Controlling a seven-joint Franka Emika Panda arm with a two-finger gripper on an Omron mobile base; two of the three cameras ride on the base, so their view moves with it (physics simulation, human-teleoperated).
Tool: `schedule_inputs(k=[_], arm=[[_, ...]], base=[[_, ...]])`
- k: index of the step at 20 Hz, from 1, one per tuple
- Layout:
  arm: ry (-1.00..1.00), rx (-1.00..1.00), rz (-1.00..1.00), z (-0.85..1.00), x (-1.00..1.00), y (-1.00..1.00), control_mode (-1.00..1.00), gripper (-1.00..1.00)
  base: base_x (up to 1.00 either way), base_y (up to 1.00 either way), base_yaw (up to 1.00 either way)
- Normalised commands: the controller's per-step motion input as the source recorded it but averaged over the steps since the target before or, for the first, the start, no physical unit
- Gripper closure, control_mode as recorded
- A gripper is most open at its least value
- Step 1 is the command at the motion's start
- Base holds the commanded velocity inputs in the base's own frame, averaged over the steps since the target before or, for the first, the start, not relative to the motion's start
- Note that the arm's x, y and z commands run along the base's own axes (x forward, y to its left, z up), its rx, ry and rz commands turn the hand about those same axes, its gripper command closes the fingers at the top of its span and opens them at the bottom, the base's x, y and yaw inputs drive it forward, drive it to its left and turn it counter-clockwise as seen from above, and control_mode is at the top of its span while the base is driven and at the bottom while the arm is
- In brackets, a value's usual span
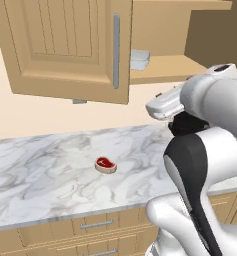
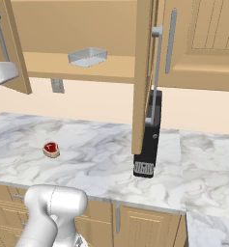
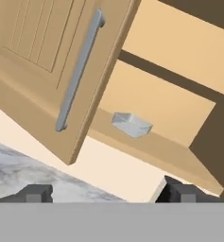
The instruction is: Retrieve the tupperware from the cabinet, then place the raw meat into the tupperware to avoid contamination.
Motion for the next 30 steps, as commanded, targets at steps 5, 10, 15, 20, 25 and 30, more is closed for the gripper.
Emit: schedule_inputs(k=[5, 10, 15, 20, 25, 30], arm=[[-0.19, -0.23, 0.17, 0.0, 0.13, -0.37, -1.0, -1.0], [-0.22, -0.22, 0.23, 0.0, 0.13, -0.32, -1.0, -1.0], [-0.22, -0.21, 0.24, 0.0, 0.09, -0.28, -1.0, -1.0], [-0.13, -0.24, 0.15, 0.03, -0.02, -0.03, -1.0, -1.0], [-0.07, -0.18, 0.0, 0.09, -0.05, 0.13, -1.0, -1.0], [-0.05, -0.18, 0.0, 0.14, -0.01, 0.05, -1.0, -1.0]], base=[[0.0, 0.0, 0.0], [0.0, 0.0, 0.0], [0.0, 0.0, 0.0], [0.0, 0.0, 0.0], [0.0, 0.0, 0.0], [0.0, 0.0, 0.0]])
